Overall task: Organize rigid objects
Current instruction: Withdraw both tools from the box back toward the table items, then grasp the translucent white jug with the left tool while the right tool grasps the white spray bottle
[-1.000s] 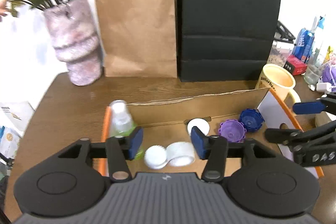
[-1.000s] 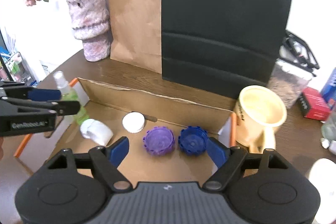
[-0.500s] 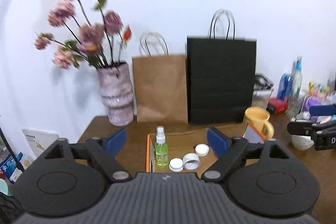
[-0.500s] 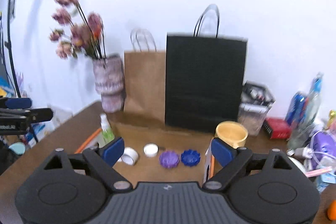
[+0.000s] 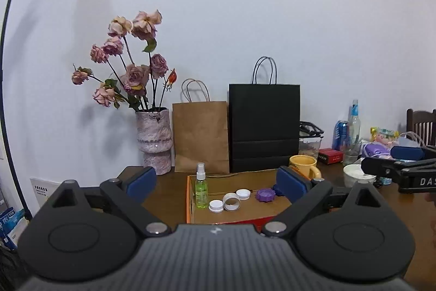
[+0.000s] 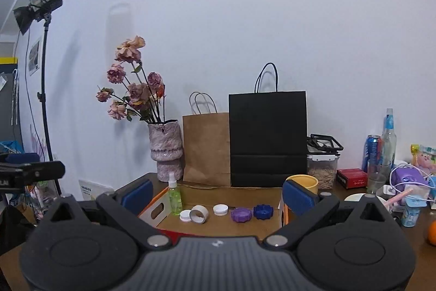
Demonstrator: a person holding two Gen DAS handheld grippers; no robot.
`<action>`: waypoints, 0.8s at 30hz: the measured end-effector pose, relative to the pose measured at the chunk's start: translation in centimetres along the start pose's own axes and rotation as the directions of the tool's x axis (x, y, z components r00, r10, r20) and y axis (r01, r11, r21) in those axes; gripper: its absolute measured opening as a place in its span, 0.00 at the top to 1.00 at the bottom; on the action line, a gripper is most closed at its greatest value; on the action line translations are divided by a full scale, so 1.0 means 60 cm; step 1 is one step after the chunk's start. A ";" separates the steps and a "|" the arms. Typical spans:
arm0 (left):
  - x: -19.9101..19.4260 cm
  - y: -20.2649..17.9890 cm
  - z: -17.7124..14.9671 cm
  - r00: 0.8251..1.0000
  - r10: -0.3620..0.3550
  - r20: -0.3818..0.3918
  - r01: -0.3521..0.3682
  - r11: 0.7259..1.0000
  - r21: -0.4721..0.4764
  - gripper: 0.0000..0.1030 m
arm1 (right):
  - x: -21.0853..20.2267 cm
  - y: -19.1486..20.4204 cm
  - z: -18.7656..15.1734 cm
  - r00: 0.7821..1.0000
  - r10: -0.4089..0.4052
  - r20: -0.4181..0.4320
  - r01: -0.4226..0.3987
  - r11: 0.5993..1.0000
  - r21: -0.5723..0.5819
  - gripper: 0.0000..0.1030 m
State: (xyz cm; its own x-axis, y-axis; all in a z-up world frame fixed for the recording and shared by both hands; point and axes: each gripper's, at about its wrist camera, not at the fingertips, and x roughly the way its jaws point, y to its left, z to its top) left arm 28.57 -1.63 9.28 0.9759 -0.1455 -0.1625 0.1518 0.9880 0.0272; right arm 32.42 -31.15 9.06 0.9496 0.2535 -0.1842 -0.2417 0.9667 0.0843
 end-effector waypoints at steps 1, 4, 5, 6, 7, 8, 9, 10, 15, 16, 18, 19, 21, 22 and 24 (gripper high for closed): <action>-0.012 -0.001 -0.003 1.000 -0.008 0.008 0.008 1.000 -0.003 0.04 | -0.010 0.002 -0.002 1.000 0.000 0.003 0.000 1.000 0.001 0.01; -0.048 -0.003 -0.017 1.000 -0.004 0.026 0.004 1.000 -0.002 0.03 | -0.040 0.012 -0.010 1.000 -0.004 0.012 0.004 1.000 -0.004 0.01; -0.060 -0.004 -0.022 0.999 0.001 0.032 -0.001 1.000 -0.004 0.03 | -0.053 0.017 -0.015 1.000 -0.005 0.012 0.005 1.000 -0.006 0.01; -0.074 -0.004 -0.029 0.999 0.006 0.037 -0.006 1.000 -0.009 0.02 | -0.067 0.020 -0.020 1.000 -0.004 0.015 0.004 1.000 -0.006 0.01; -0.089 -0.004 -0.037 0.999 0.016 0.039 -0.015 1.000 -0.015 0.02 | -0.086 0.025 -0.028 1.000 0.002 0.021 -0.001 1.000 -0.010 0.01; -0.104 -0.003 -0.045 0.999 0.024 0.038 -0.023 0.999 -0.022 0.01 | -0.103 0.029 -0.035 1.000 0.005 0.025 -0.005 1.000 -0.017 0.01; -0.122 -0.002 -0.055 0.999 0.030 0.043 -0.029 0.999 -0.028 0.00 | -0.123 0.033 -0.044 0.999 0.008 0.032 -0.008 1.000 -0.026 0.00; -0.145 -0.002 -0.070 0.998 0.026 0.056 -0.024 0.999 -0.034 0.00 | -0.144 0.038 -0.055 0.999 0.012 0.039 -0.010 0.999 -0.037 0.00; -0.229 -0.003 -0.139 0.997 -0.054 0.049 0.054 0.999 0.004 0.00 | -0.236 0.051 -0.119 0.998 0.006 0.055 -0.006 1.000 0.008 0.00; -0.243 -0.004 -0.153 0.998 -0.041 0.041 0.041 0.999 -0.012 0.00 | -0.253 0.052 -0.134 0.998 0.012 0.055 -0.014 0.999 0.031 0.00; -0.270 -0.005 -0.179 1.000 -0.009 0.029 0.011 0.999 -0.049 0.00 | -0.276 0.057 -0.164 0.998 0.002 0.058 -0.005 0.998 0.061 0.00; -0.282 -0.007 -0.195 0.999 -0.010 0.033 0.012 0.998 -0.057 0.00 | -0.289 0.062 -0.184 0.998 -0.008 0.057 0.003 0.997 0.080 0.00; -0.295 -0.013 -0.219 0.999 -0.020 0.025 0.022 0.999 -0.048 0.00 | -0.308 0.072 -0.220 0.999 -0.016 0.045 0.012 0.996 0.086 0.00; -0.295 -0.016 -0.226 0.999 -0.031 0.014 0.031 0.999 -0.032 0.00 | -0.314 0.078 -0.234 0.999 -0.029 0.032 0.026 0.996 0.084 0.00; -0.291 -0.023 -0.232 0.998 -0.063 0.011 0.063 0.998 0.011 0.00 | -0.325 0.085 -0.258 0.999 -0.046 0.007 0.046 0.995 0.084 0.00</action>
State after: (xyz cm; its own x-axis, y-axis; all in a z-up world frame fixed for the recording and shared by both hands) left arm 9.12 0.23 -1.63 0.9661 -0.2082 -0.1529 0.2147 0.9763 0.0274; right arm 9.58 -30.58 -2.07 0.9612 0.2081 -0.1809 -0.1804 0.9708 0.1582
